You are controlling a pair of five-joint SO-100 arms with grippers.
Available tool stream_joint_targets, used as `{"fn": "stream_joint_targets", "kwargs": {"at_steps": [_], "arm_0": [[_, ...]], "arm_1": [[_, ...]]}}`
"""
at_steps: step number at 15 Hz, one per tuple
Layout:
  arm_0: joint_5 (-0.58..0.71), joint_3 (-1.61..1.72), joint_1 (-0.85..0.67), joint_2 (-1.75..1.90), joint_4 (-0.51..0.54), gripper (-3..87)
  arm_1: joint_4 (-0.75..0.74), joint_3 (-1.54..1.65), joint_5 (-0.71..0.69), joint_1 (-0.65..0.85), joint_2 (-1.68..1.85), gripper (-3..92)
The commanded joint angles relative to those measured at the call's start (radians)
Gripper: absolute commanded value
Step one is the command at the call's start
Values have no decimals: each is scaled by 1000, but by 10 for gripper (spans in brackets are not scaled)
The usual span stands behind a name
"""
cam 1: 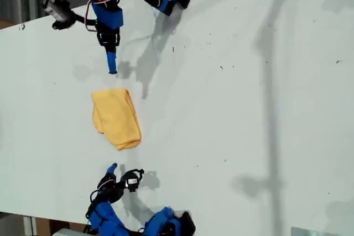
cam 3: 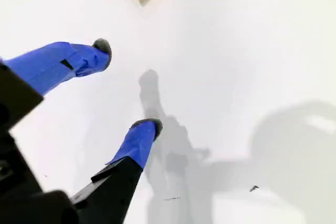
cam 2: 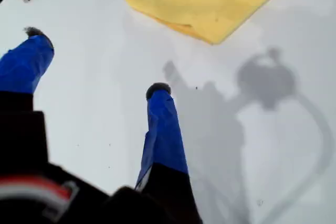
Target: Grasp corners of a square towel and fold twice.
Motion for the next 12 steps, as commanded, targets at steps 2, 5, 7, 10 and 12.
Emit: {"fn": "stream_joint_targets", "kwargs": {"at_steps": [2, 5, 7, 10, 12], "arm_0": [[-152, 360, 324, 756, 18, 239], [-244, 680, 439, 1477, 261, 236], [-278, 726, 468, 1658, 448, 234], [-308, 854, 486, 1658, 423, 243], [-298, 943, 460, 1658, 357, 247]], "arm_1": [[164, 305, 127, -110, 594, 363], [183, 365, 166, -146, 601, 346], [183, 377, 187, -161, 603, 345], [364, 347, 388, -187, 609, 336], [222, 322, 308, -135, 515, 350]]}}
